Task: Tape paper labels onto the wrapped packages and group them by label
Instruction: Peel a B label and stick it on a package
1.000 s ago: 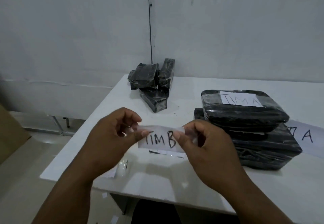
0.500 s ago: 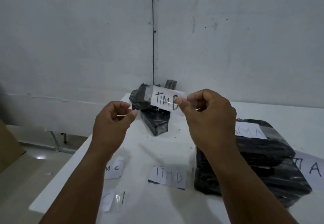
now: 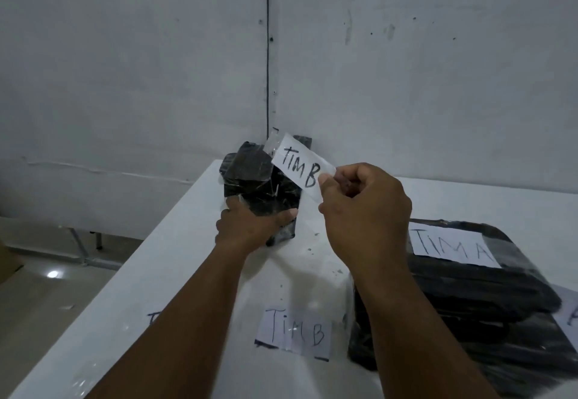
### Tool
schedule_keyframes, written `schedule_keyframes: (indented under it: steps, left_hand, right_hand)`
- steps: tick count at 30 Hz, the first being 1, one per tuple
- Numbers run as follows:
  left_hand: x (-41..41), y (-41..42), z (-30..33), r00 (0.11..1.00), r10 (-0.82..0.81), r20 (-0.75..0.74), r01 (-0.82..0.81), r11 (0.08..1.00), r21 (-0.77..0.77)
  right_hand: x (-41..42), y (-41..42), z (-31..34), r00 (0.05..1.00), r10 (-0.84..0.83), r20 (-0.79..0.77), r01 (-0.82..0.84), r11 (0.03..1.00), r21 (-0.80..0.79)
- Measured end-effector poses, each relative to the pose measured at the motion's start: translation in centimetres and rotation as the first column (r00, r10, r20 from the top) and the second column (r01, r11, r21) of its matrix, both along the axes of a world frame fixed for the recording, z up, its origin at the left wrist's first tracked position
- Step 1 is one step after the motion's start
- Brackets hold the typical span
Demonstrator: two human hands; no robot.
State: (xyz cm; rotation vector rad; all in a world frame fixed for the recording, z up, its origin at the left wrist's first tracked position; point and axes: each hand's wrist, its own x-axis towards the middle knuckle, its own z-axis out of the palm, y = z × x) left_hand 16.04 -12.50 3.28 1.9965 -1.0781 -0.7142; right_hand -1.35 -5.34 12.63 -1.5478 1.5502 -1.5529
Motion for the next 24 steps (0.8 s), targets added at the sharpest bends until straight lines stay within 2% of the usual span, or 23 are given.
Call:
schedule_keyframes:
  steps: [3, 6, 9, 12, 14, 20, 24]
  left_hand:
    - [-1.5, -0.5, -0.3, 0.985, 0.021, 0.170, -0.032, 0.998, 0.063]
    - [-2.1, -0.9, -0.5, 0.972, 0.073, 0.222, -0.088, 0.994, 0.059]
    - [-2.1, -1.2, -0.7, 0.976, 0.144, 0.165, -0.150, 0.988, 0.024]
    - [-1.5, -1.5, -0.2, 0.964, 0.263, 0.024, -0.260, 0.961, -0.096]
    - [-0.8, -2.0, 0.1, 0.961, 0.276, -0.020, -0.276, 0.947, -0.162]
    - [1.0, -3.6, -0.3, 0.977, 0.178, 0.120, -0.151, 0.967, -0.205]
    - [1.4, -4.1, -0.1, 0.973, 0.209, 0.097, -0.170, 0.935, -0.313]
  right_hand:
    - [0.0, 0.0, -0.2, 1.000, 0.003, 0.000, -0.003, 1.000, -0.002]
    - [0.1, 0.0, -0.3, 1.000, 0.004, -0.010, -0.004, 1.000, -0.001]
    - [0.1, 0.0, -0.3, 1.000, 0.002, -0.016, -0.002, 1.000, 0.000]
    - [0.1, 0.0, -0.3, 1.000, 0.002, -0.016, -0.002, 1.000, -0.001]
    - [0.2, 0.1, -0.2, 1.000, 0.007, -0.015, -0.006, 1.000, 0.004]
    - [0.3, 0.6, 0.1, 1.000, 0.014, -0.014, -0.014, 1.000, -0.002]
    - [0.3, 0.7, 0.3, 1.000, 0.015, -0.006, -0.015, 1.000, -0.001]
